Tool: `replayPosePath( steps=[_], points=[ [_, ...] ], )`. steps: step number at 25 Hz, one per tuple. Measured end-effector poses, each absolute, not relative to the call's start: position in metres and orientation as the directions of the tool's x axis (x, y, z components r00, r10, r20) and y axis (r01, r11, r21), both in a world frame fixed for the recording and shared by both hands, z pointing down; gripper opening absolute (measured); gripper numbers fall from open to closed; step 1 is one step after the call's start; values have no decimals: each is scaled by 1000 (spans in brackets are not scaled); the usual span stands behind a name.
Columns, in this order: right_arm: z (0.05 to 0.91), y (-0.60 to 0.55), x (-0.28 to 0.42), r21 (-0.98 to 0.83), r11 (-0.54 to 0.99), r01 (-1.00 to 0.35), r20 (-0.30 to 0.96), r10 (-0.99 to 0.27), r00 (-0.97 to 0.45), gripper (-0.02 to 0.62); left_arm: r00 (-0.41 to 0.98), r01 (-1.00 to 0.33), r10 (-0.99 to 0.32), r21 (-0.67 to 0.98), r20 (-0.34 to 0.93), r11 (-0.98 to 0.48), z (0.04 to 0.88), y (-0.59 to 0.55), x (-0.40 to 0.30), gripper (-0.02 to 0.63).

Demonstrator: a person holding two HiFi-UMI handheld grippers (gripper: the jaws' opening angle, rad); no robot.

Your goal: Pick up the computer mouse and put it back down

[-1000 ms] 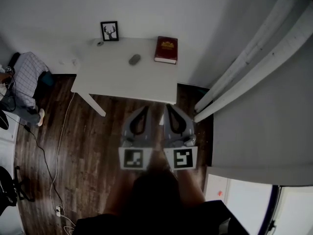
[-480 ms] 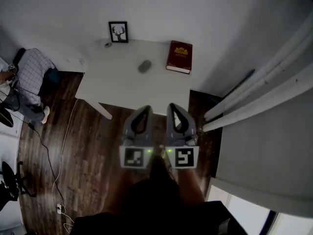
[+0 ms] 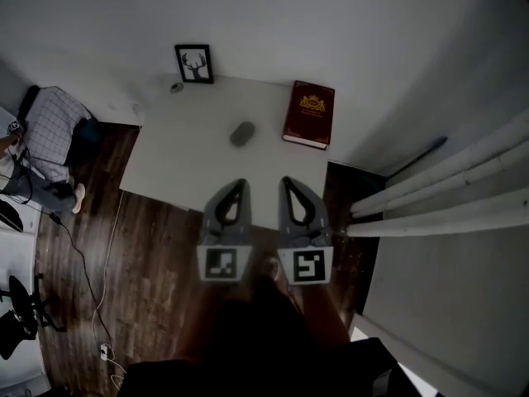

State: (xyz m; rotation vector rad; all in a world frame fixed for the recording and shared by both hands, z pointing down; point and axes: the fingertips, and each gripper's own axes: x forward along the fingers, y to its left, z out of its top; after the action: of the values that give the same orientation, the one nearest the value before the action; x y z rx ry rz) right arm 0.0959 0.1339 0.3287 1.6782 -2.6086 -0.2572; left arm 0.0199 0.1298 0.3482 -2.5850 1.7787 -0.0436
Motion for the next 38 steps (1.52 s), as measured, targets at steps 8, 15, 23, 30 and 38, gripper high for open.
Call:
replayPosePath(
  steps=[8,15,23,30,38],
  points=[
    [345,86,82,138,456,-879,-15,-886,-463,14,326,-945,-944,-29,49,-327,362,87,15,0],
    [351,50,59,134,455,-880,3,-889,-459,14,344,-938,-937,-19,61,-345,367,47,-8,0],
    [364,-18,34,112,396,-911,37,-918,-395,14,419,-907,-900,11,120,-421,390,-27,-29,0],
    [381,-70,3,121,346,-931,85,-938,-337,14,494,-867,-856,9,153,-499,409,-77,-51,0],
    [404,-85,1,124,289,-949,154,-951,-270,14,547,-835,-811,64,207,-546,438,-97,-58,0]
  ],
)
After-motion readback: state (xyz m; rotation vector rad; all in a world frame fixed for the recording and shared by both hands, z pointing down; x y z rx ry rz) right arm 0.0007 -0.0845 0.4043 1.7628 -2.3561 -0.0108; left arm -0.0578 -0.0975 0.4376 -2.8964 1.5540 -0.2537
